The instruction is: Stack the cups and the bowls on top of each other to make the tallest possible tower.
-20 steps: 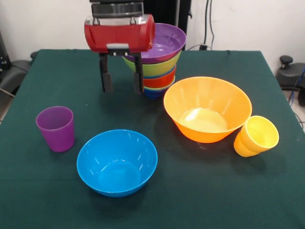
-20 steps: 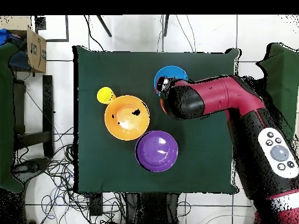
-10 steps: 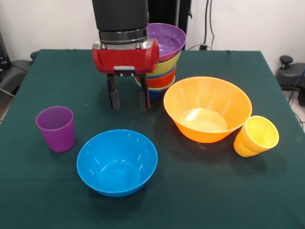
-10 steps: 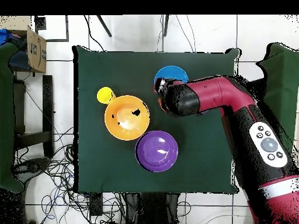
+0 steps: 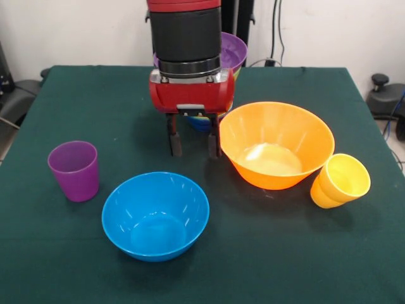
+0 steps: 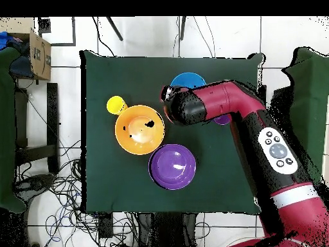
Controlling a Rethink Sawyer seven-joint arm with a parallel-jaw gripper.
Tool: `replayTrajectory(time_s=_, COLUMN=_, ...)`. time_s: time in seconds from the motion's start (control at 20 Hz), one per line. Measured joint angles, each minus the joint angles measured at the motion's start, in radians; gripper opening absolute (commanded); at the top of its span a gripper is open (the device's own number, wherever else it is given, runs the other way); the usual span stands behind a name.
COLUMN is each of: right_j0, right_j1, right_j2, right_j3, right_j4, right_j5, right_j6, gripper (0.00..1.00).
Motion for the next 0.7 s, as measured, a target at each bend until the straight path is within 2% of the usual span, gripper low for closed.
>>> replayTrajectory(time_s=0.35, right_j0=0.035, right_j1=0.0, right_j2=-0.004, right_j3=-0.026, right_j4=0.001, right_j5=0.013, right_j6=0.0, gripper=1.0)
replayTrajectory(time_s=0.7, right_j0=0.082, right_j1=0.004, right_j2=-0.033, right_j3=-0.068, right_j4=0.0, right_j5=0.075, right_j6=0.0, gripper=1.0)
